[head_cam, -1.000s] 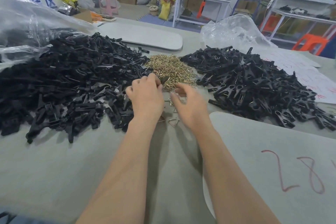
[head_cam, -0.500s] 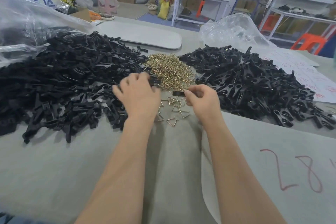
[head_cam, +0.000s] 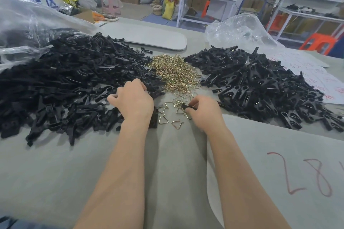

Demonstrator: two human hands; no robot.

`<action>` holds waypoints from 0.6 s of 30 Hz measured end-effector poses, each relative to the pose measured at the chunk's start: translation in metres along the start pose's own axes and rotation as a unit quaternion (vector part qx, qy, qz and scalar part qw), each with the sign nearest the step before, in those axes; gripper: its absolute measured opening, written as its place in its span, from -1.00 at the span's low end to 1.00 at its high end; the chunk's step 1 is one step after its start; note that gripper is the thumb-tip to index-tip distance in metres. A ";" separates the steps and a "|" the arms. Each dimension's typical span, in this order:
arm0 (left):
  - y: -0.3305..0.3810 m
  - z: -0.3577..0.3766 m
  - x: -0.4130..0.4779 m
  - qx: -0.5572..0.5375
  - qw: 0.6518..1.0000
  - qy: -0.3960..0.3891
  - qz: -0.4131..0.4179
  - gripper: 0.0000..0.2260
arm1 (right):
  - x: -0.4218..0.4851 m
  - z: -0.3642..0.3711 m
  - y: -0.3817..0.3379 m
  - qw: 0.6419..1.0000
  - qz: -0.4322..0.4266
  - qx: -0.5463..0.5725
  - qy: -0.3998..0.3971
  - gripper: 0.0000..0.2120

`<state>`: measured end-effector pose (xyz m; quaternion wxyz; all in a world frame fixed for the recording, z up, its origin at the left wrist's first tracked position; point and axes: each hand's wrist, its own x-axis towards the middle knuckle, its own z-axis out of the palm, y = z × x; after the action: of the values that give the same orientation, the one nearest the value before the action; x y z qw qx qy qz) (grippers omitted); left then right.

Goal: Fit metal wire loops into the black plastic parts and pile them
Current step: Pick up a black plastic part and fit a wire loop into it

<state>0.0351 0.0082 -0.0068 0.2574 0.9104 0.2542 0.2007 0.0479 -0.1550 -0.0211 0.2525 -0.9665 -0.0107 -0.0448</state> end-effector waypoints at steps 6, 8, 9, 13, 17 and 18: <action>0.003 -0.005 0.001 -0.191 0.979 0.053 0.052 -0.90 | -0.003 -0.005 -0.004 0.982 -0.027 0.157 0.102 -0.82; 0.010 -0.008 -0.003 -0.290 0.954 0.044 0.067 -0.92 | -0.005 -0.010 -0.010 0.949 -0.014 0.301 0.097 -0.86; 0.014 -0.008 -0.005 -0.329 0.942 0.022 0.066 -0.92 | -0.006 -0.013 -0.015 0.920 -0.001 0.384 0.077 -0.90; 0.027 -0.003 -0.016 -0.435 0.896 -0.087 0.033 -0.87 | -0.009 -0.014 -0.029 0.827 0.010 0.560 0.037 -0.94; 0.024 0.002 -0.013 -0.375 0.925 -0.061 0.029 -0.89 | -0.008 -0.016 -0.026 0.797 0.039 0.597 0.078 -0.89; 0.023 0.003 -0.012 -0.356 0.933 -0.051 0.028 -0.90 | -0.007 -0.018 -0.024 0.797 0.039 0.596 0.091 -0.88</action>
<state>0.0348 -0.0165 0.0011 0.5717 0.7747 0.1266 0.2386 0.0383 -0.1434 0.0057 0.7797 -0.6163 0.0259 -0.1073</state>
